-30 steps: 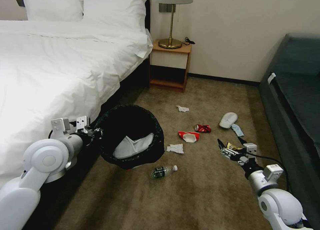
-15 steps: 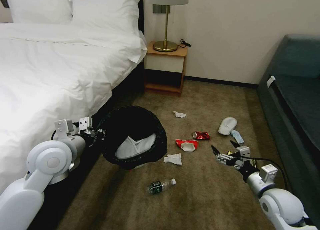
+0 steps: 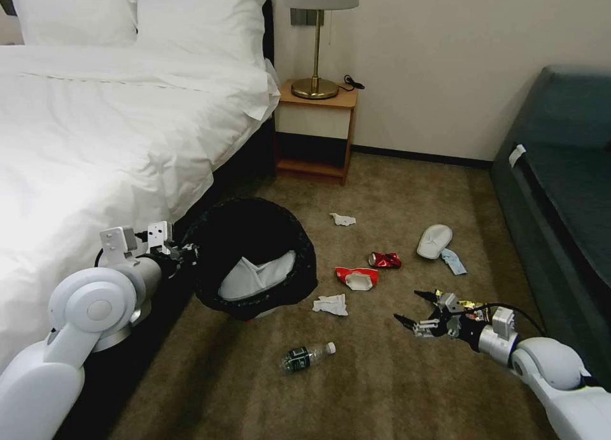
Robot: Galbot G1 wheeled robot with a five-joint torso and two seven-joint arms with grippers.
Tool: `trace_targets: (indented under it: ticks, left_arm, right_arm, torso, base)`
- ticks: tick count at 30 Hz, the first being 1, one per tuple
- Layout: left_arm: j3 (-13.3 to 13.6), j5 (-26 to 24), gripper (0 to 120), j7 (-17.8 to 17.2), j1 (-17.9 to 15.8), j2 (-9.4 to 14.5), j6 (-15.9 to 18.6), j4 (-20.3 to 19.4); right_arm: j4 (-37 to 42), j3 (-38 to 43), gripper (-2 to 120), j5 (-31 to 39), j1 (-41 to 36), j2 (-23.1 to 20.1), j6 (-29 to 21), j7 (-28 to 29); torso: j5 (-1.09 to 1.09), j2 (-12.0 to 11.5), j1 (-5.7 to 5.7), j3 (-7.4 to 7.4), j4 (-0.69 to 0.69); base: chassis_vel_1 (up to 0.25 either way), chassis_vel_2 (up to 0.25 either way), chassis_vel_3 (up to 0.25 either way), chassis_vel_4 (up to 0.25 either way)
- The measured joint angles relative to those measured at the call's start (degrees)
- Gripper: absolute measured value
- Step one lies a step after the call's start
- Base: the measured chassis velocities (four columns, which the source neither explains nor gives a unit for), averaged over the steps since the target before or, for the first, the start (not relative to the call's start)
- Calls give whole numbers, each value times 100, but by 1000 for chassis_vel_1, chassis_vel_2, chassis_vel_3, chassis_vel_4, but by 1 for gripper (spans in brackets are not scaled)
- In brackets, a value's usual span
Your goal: Pick up the trash bin, then pick up the garbage on the floor and place it into the trash bin.
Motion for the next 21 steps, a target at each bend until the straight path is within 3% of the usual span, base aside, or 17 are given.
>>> trace_targets:
  ticks: [2, 5, 10, 14, 21]
  left_arm:
    - [-37, -28, 3, -45, 46, -6, 0, -48]
    - [-38, -36, 3, -49, 43, 3, 0, -51]
    - [-31, -74, 3, -49, -25, 65, 0, -66]
    - [-33, -76, 3, -49, -22, 70, 0, -97]
    - [-108, -66, 3, -37, 84, 40, 0, -219]
  right_arm:
    - [-592, -476, 100, -120, 620, 182, 238, -471]
    - [-853, -690, 100, -182, 861, 272, 314, -609]
    - [-1999, -1410, 100, -791, 1909, 768, 713, -1203]
    - [-2349, -1627, 100, -1027, 2281, 998, 857, -1390]
    - [-3165, -2087, 100, -1651, 2903, 1848, 1066, -1758]
  torso:
    - [0, 0, 0, 0, 4]
    - [0, 0, 0, 0, 3]
    - [0, 0, 0, 1, 1]
    - [-3, 0, 0, 1, 2]
    - [0, 0, 0, 1, 2]
  base:
    - [0, 0, 0, 0]
    - [0, 0, 0, 0]
    - [0, 0, 0, 0]
    - [0, 0, 0, 0]
    - [0, 0, 0, 0]
